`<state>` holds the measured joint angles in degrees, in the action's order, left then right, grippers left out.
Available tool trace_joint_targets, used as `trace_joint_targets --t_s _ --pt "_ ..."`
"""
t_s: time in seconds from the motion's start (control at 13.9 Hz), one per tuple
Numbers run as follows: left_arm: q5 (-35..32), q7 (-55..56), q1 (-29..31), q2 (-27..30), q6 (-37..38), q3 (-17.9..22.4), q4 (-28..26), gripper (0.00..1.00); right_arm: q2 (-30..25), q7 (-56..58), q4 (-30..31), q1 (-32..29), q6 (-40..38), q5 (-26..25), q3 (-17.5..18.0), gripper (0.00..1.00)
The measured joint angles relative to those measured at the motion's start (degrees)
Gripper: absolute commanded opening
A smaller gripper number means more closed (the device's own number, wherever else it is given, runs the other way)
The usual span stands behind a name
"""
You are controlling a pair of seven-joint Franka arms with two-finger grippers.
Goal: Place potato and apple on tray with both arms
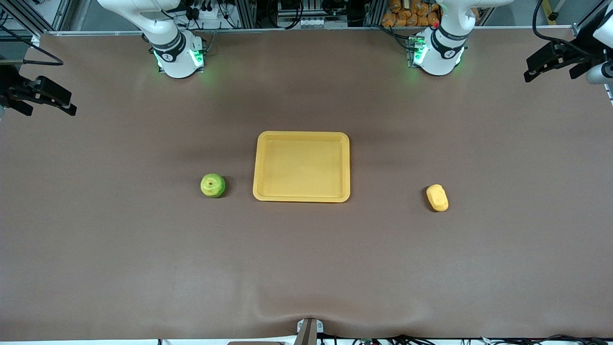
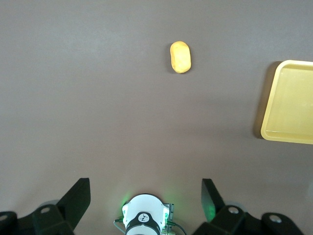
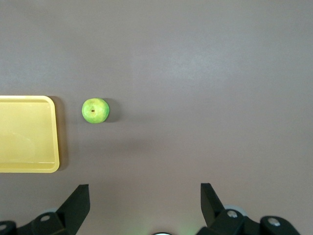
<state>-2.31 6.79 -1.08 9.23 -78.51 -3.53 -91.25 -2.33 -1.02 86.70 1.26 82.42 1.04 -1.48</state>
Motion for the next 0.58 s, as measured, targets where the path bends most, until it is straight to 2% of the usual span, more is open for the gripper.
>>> trace_joint_targets --t_s 0.58 --pt "0.0 0.0 0.0 0.0 0.01 -0.02 0.7 1.0 0.02 0.0 0.0 -0.07 0.0 0.0 0.0 1.0"
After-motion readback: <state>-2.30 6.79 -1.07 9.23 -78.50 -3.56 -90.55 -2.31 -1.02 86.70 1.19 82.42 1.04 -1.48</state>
